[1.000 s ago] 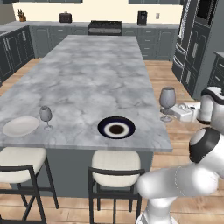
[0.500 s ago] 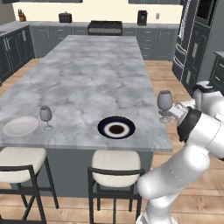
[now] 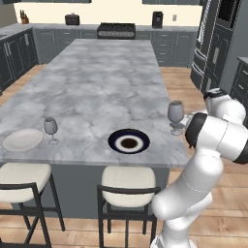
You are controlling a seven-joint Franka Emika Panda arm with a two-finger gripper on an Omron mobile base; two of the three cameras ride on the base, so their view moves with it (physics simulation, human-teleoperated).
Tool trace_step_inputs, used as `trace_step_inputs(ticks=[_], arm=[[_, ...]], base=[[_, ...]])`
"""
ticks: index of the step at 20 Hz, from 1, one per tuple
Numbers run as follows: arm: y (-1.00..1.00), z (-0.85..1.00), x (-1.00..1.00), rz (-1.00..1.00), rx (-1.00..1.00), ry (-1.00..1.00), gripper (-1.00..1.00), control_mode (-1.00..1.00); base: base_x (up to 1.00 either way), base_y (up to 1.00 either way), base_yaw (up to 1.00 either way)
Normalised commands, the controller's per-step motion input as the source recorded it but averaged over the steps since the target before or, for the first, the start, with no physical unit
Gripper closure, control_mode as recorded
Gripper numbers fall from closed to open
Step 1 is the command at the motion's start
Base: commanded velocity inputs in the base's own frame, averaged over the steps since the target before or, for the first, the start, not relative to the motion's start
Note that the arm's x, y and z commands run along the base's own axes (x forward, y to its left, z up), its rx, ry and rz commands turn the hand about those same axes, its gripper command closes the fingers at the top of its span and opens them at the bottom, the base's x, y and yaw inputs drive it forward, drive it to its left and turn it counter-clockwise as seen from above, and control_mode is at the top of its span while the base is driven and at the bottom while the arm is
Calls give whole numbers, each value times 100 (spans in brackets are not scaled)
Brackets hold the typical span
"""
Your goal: Retrieve the wine glasses from the counter and place one next to each plate.
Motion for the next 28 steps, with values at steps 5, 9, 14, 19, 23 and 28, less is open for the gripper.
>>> trace_step_inputs(ticks=[5, 9, 14, 19, 23, 28], arm=[[13, -9, 1, 0, -5, -9, 100, -100], [20, -10, 0, 0, -2, -9, 100, -100], [5, -16, -1, 0, 1, 3, 100, -100], [2, -30, -1, 0, 0, 10, 100, -100], [8, -28, 0, 0, 1, 0, 100, -100], [2, -24, 0, 0, 0, 0, 100, -100]], base=[[0, 0, 0], [0, 0, 0], [0, 0, 0], [0, 0, 0], [0, 0, 0], [0, 0, 0]])
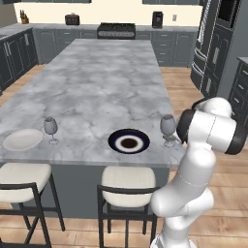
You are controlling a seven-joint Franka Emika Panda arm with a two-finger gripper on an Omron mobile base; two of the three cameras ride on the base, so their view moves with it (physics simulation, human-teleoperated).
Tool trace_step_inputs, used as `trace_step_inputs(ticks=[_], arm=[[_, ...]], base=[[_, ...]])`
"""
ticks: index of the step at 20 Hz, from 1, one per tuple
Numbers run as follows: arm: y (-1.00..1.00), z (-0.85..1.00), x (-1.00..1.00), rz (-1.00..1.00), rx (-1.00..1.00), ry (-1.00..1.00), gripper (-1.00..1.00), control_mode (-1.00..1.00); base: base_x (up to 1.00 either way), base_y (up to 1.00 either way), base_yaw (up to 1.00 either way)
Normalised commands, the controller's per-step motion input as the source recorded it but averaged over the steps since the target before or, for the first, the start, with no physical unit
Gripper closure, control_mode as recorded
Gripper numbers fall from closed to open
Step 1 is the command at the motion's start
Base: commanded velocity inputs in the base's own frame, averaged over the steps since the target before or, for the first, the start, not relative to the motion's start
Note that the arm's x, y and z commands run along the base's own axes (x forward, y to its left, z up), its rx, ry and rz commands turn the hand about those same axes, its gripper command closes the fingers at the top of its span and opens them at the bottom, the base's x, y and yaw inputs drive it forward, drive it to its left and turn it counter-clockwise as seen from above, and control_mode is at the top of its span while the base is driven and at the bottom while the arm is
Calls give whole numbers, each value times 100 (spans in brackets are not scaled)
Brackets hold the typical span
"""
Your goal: Retrieve the wine glasses from the counter and place one next to each plate.
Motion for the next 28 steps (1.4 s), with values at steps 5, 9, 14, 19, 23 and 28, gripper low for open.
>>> trace_step_inputs(ticks=[5, 9, 14, 19, 23, 28], arm=[[0, -22, 2, 0, 0, 0, 100, -100], [0, -19, 7, 0, 0, 0, 100, -100], [5, -6, 22, 0, 3, 0, 100, -100], [3, -19, 33, 0, 3, 0, 100, -100], [0, -48, 33, 0, 0, -1, 100, -100], [-1, -53, 31, 5, 0, -8, 100, -100]], base=[[0, 0, 0], [0, 0, 0], [0, 0, 0], [0, 0, 0], [0, 0, 0], [0, 0, 0]])
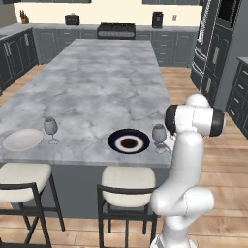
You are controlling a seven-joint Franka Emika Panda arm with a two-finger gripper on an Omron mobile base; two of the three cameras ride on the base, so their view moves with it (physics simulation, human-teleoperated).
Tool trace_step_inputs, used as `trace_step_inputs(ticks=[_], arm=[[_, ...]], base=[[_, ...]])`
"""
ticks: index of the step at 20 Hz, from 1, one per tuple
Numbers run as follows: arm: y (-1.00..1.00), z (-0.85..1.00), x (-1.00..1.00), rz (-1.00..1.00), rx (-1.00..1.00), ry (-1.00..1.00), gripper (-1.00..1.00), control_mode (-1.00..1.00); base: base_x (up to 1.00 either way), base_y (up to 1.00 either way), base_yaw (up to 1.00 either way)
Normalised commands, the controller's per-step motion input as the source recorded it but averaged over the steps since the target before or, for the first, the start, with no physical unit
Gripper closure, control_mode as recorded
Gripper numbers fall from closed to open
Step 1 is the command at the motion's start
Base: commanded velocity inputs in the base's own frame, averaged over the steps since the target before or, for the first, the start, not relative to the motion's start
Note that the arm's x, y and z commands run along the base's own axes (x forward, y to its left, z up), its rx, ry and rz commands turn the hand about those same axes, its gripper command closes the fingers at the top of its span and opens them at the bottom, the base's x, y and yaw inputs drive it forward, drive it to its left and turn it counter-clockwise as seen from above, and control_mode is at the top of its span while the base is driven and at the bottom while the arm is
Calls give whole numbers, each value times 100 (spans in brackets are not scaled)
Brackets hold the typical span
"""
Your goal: Retrieve the wine glasses from the counter and place one next to each plate.
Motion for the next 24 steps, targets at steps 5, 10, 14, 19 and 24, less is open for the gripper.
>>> trace_step_inputs(ticks=[5, 10, 14, 19, 24], arm=[[-17, -13, 49, 2, 0, -17, 100, -100], [-11, -10, 64, 0, 1, -8, 100, -100], [0, -11, 49, 0, 5, 0, 100, -100], [-1, -30, 39, 0, 2, 0, 100, -100], [-10, -44, 42, 0, 0, 0, 100, -100]], base=[[0, 0, 0], [0, 0, 0], [0, 0, 0], [0, 0, 0], [0, 0, 0]])
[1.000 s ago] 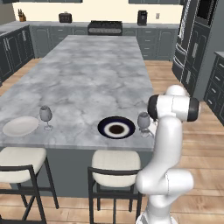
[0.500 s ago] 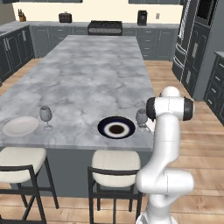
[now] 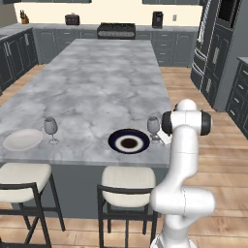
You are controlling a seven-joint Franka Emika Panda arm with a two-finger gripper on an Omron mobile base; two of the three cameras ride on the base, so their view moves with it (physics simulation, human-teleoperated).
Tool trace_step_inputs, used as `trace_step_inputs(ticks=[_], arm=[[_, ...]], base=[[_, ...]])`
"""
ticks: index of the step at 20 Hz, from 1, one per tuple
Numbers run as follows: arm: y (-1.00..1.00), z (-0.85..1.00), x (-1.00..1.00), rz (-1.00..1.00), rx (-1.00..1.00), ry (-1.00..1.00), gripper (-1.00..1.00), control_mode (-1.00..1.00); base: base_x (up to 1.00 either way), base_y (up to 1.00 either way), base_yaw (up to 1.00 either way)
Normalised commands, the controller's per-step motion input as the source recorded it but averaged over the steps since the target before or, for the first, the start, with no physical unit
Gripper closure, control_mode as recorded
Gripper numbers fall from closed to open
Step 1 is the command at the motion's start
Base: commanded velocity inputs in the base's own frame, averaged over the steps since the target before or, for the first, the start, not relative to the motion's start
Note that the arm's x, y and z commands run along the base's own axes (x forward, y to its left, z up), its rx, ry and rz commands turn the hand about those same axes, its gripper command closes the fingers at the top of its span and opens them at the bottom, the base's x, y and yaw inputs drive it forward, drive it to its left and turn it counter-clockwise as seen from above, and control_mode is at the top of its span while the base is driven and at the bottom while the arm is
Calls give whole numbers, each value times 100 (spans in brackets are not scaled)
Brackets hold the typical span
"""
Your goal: Retrieve the wine glasses from the counter and place one next to each plate.
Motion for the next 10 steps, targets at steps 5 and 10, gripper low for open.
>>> trace_step_inputs(ticks=[5, 10], arm=[[-5, -24, 13, 0, 0, -6, -100, -100], [-9, -15, 0, 0, 0, -13, -100, -100]], base=[[0, 0, 0], [0, 0, 0]])
